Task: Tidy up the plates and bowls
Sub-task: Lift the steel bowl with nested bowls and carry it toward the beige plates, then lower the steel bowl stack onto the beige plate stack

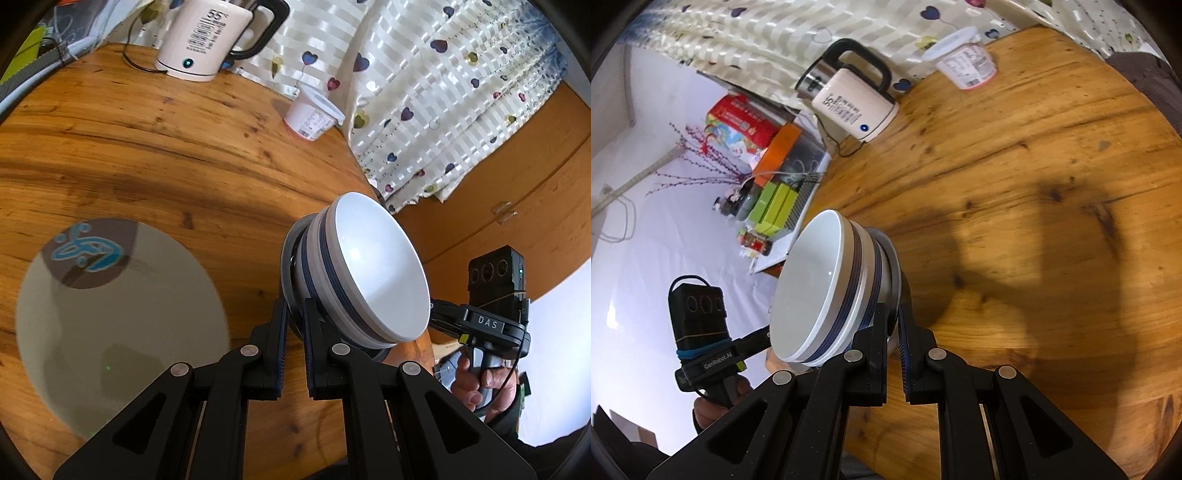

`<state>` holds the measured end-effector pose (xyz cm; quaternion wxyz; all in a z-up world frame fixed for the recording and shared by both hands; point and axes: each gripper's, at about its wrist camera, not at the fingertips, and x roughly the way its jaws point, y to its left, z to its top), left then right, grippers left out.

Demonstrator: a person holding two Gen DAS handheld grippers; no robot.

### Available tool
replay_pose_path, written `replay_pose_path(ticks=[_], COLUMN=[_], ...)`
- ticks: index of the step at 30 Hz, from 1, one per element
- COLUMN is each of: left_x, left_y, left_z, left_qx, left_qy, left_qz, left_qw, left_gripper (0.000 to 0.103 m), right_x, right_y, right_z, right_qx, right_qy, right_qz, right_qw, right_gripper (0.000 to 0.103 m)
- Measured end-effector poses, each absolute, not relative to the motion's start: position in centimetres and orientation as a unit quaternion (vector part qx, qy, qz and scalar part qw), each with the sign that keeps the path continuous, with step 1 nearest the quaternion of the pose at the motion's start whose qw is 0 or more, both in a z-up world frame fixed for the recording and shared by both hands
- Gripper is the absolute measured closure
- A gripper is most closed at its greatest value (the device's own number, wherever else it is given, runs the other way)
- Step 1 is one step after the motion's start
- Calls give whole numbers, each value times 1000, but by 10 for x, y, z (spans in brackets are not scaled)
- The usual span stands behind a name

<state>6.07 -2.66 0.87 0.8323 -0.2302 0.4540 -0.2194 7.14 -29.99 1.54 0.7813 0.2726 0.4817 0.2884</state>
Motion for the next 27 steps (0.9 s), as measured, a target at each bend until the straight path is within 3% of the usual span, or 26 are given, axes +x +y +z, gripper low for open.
replay_pose_path(ticks=[27], left_x=[20], left_y=[66], left_z=[14], left_qx=[-268], left_qy=[423], left_qz=[-138], left_qw=[855], left_gripper=[96], right_x=[94], right_y=[-191], right_z=[21], right_qx=[226], right_qy=[508], right_qz=[355], right_qw=[752], right_gripper=[95])
